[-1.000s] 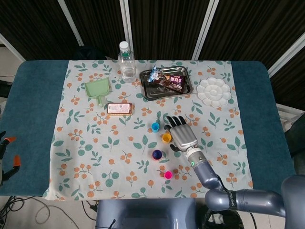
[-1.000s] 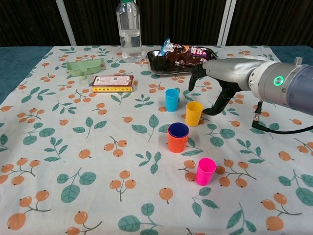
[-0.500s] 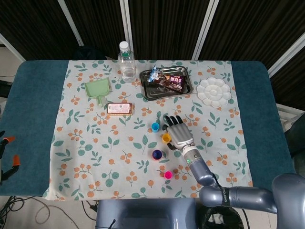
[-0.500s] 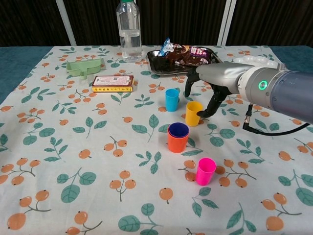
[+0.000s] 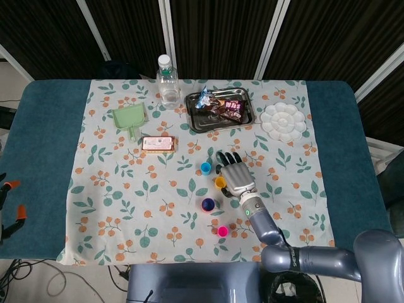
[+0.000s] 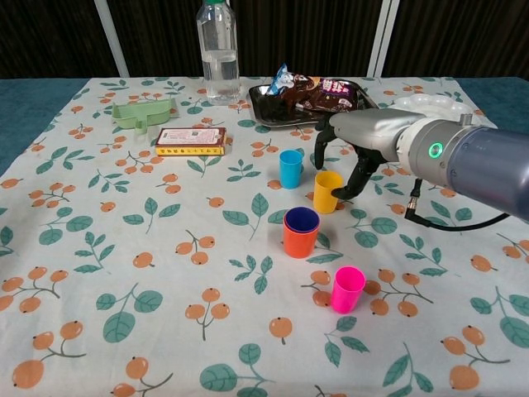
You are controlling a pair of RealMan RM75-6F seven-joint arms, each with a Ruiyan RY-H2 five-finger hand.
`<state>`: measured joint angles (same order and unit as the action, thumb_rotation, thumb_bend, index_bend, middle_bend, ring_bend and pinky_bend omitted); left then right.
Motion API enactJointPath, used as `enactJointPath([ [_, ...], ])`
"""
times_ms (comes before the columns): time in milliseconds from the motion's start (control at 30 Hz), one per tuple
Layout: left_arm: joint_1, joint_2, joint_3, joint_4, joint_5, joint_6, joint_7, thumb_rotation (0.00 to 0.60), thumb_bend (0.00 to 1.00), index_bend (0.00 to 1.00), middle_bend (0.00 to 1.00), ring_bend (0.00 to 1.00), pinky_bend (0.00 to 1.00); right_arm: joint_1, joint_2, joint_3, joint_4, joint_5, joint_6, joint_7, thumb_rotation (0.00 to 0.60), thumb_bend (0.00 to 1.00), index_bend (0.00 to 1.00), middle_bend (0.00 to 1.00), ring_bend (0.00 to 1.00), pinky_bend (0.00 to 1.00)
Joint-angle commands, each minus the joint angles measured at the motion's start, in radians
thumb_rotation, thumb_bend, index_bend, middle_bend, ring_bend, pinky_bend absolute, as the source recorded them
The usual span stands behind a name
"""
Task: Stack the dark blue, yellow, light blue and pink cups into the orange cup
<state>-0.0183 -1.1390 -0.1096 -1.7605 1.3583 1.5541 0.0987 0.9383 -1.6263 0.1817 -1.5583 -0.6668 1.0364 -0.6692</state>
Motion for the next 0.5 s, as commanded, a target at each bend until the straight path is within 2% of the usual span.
enactJointPath([
  [33, 0.0, 0.0, 0.0, 0.0, -0.001, -0.001, 0.001, 0.6, 0.47, 0.25, 0.06, 0.0, 0.04, 0.0, -0.002, 0.001, 0.004, 0.0, 0.001, 0.001, 0.6, 0.39, 0.38, 0.0, 0.02, 0.08],
  [500, 0.0, 0.0, 0.001, 0.0, -0.001, -0.002, 0.004, 0.6, 0.47, 0.25, 0.06, 0.0, 0.04, -0.001, -0.008, 0.0, 0.01, 0.005, -0.009, 0.0, 0.6, 0.39, 0.47, 0.0, 0.02, 0.09],
])
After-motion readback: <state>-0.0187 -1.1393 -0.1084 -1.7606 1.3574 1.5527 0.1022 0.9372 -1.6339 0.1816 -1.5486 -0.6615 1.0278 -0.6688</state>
